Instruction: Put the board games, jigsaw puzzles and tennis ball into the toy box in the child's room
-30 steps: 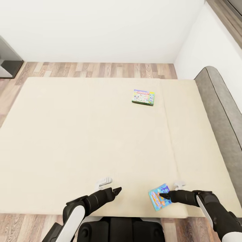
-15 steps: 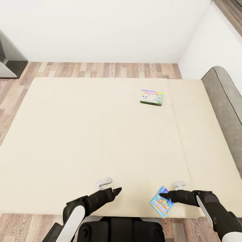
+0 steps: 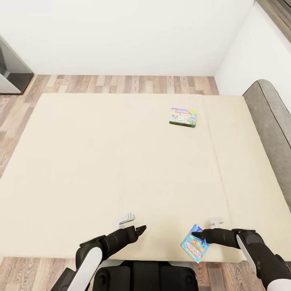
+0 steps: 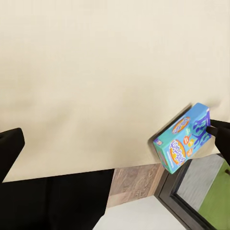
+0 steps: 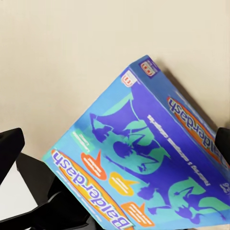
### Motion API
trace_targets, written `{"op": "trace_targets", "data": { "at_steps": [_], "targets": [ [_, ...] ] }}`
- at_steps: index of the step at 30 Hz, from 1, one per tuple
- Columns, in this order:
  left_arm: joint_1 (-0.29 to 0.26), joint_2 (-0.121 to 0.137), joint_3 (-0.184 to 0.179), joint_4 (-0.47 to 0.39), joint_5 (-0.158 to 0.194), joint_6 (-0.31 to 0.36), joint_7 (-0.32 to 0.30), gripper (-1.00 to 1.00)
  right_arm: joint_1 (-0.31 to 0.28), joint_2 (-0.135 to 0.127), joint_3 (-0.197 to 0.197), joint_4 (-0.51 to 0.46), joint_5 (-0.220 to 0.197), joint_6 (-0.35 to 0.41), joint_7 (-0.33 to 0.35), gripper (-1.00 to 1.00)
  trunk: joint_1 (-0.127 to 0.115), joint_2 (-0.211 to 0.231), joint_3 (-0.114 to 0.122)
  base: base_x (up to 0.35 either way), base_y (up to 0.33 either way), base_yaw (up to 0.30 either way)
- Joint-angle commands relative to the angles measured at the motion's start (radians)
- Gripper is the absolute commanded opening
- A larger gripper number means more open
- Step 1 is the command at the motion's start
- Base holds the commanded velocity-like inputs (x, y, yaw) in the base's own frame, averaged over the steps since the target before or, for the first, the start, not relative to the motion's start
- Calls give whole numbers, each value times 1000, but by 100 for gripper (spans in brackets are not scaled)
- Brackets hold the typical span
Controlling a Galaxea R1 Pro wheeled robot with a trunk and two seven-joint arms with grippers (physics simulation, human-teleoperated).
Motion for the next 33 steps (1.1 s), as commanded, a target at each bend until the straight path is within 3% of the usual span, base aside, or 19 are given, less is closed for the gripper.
{"op": "trace_targets", "data": {
  "at_steps": [1, 11, 24, 33],
  "targets": [
    [0, 0, 0, -1, 10, 2, 10, 100, 0, 0, -2, -1, -1, 7, 3, 100, 0, -1, -1, 0, 7, 0],
    [0, 0, 0, 0, 11, 2, 10, 100, 0, -21, -18, -2, -5, 8, 9, 100, 0, -1, -1, 0, 3, 0],
    [0, 0, 0, 3, 10, 2, 11, 100, 18, -82, -96, -2, -7, 8, 12, 100, 0, -1, -1, 0, 0, 0],
    [0, 0, 0, 7, 9, 2, 11, 100, 27, -101, -119, -2, -6, 9, 13, 100, 0, -1, -1, 0, 0, 0]
  ]
}}
